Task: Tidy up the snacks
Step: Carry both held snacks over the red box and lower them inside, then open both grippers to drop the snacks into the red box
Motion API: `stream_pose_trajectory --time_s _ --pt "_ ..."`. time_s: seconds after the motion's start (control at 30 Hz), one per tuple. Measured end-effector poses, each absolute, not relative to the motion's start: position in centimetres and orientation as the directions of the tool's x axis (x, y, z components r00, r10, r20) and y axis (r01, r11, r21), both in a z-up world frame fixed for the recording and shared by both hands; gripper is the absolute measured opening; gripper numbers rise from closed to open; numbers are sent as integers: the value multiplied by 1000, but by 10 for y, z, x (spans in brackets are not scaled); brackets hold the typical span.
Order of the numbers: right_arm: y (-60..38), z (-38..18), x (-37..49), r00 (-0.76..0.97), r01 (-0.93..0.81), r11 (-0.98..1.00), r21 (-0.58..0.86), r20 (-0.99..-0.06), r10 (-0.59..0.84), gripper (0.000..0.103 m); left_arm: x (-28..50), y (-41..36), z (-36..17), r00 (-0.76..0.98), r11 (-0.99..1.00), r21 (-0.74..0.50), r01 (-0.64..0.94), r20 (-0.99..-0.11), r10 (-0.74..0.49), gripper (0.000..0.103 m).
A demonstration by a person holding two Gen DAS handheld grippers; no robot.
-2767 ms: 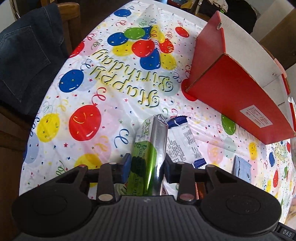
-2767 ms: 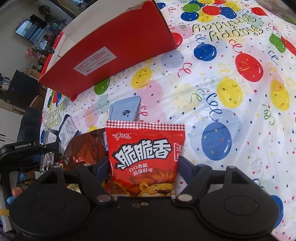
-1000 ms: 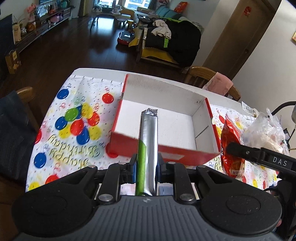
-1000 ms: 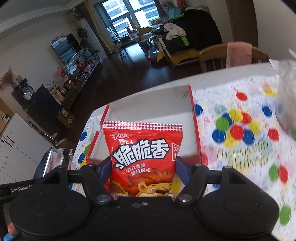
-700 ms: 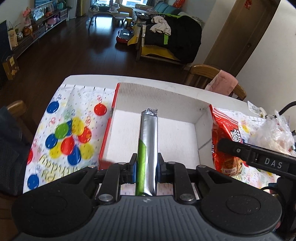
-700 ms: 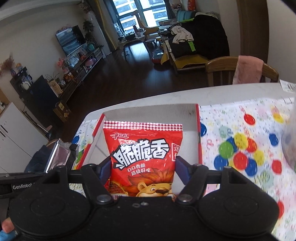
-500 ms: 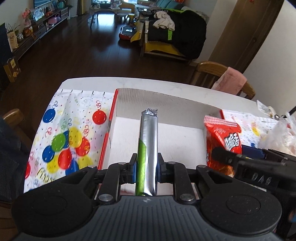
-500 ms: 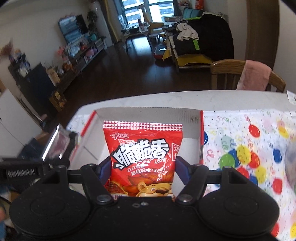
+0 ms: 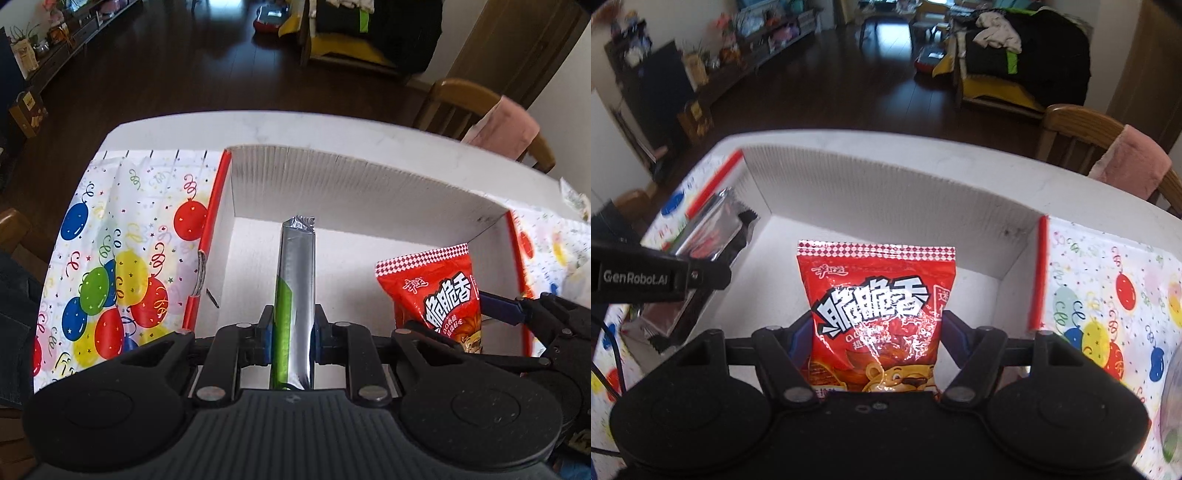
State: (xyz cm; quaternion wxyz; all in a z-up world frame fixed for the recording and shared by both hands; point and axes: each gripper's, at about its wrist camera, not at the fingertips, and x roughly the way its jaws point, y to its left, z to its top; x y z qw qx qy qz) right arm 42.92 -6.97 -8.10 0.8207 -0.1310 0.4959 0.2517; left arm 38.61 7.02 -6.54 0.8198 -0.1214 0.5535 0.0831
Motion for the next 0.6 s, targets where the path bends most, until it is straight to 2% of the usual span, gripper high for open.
stream_pose_trajectory --time_s 0.3,0.6 --pt "-56 -105 434 317 -584 811 -22 -926 203 70 402 67 -91 273 971 -40 -235 -962 27 19" --pt "-53 -116 432 282 -601 798 -36 -944 170 70 406 61 -95 246 980 13 -201 -967 64 19"
